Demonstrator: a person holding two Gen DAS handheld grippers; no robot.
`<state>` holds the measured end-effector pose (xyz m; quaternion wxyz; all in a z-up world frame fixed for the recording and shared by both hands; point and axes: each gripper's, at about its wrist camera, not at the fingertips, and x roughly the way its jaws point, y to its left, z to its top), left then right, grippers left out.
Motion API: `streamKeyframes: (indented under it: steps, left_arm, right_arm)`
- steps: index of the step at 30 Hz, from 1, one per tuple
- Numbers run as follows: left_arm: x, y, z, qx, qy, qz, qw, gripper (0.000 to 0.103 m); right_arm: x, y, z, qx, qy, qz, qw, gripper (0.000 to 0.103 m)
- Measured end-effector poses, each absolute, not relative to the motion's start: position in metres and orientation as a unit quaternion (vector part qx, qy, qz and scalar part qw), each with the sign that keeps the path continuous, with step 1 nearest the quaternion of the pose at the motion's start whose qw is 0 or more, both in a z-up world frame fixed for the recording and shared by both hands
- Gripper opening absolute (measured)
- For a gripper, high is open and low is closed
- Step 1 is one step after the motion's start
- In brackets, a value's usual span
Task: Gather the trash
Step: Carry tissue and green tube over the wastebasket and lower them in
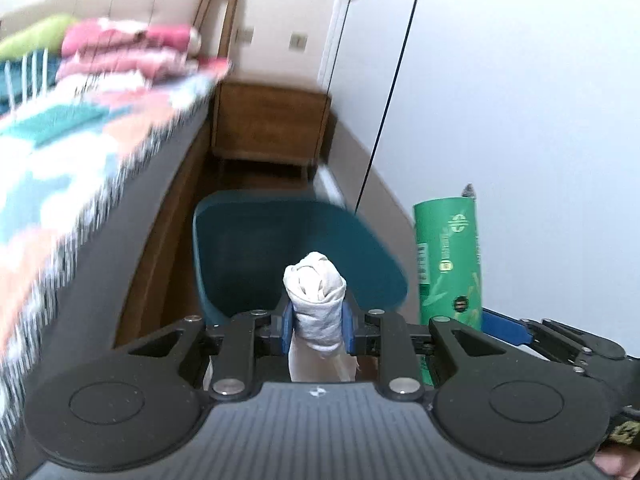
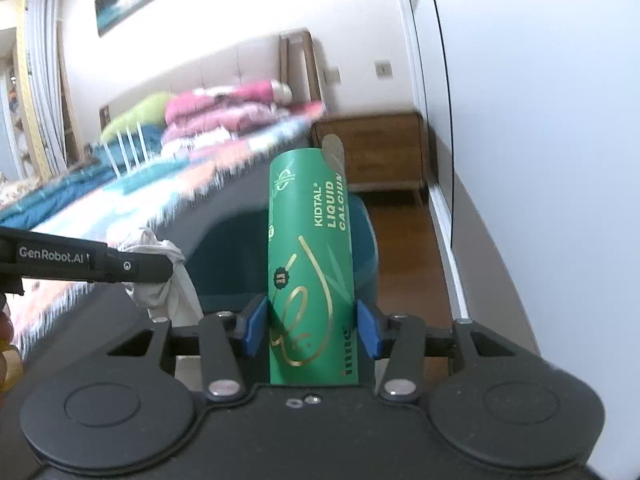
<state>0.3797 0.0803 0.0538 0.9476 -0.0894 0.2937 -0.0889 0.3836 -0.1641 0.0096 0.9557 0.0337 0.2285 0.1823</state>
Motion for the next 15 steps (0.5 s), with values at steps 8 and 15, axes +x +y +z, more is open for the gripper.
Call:
streamKeyframes:
  steps: [8, 15]
  left_arm:
    - [0.422, 0.075, 0.087, -0.052, 0.242, -0.053, 0.967, 0.023]
    - [0.459, 0.076, 0.070, -0.039, 0.255, -0.028, 0.966, 0.023]
  right_arm:
    - [0.435, -0.142, 0.023, 0.015, 0.208, 0.178, 0.962, 0.047]
    - [0.470, -0.115, -0.001, -0.017, 0.250, 0.174, 0.952, 0.047]
